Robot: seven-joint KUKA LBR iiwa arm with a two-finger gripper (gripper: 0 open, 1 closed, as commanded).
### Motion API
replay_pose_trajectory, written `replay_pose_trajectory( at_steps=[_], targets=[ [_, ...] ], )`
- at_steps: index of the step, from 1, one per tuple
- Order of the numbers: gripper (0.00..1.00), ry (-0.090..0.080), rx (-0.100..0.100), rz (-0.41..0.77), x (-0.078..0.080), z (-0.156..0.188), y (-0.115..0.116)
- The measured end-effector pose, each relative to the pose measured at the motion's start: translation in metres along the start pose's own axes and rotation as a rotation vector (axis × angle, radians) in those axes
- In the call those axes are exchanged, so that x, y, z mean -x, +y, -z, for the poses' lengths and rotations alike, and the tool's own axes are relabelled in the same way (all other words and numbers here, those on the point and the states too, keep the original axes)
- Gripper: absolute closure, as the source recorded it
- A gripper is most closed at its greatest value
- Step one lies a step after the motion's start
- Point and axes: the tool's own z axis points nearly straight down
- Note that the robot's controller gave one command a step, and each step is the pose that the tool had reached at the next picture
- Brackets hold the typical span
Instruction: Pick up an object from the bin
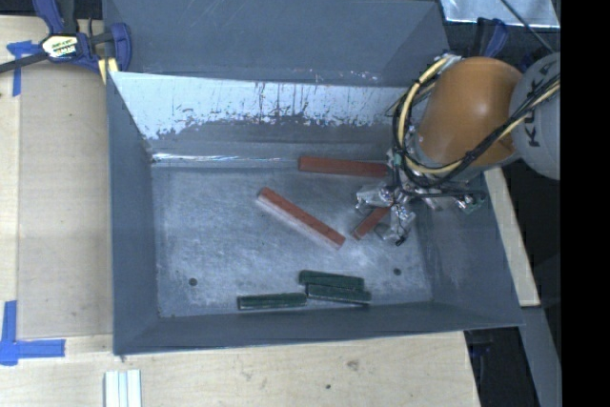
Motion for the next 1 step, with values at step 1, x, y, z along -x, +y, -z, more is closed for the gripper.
replay_pose_trajectory(
  at_steps=[1],
  targets=[
    [1.00, 0.003, 0.001, 0.046, 0.0018, 0.1358, 0.0429]
  ],
)
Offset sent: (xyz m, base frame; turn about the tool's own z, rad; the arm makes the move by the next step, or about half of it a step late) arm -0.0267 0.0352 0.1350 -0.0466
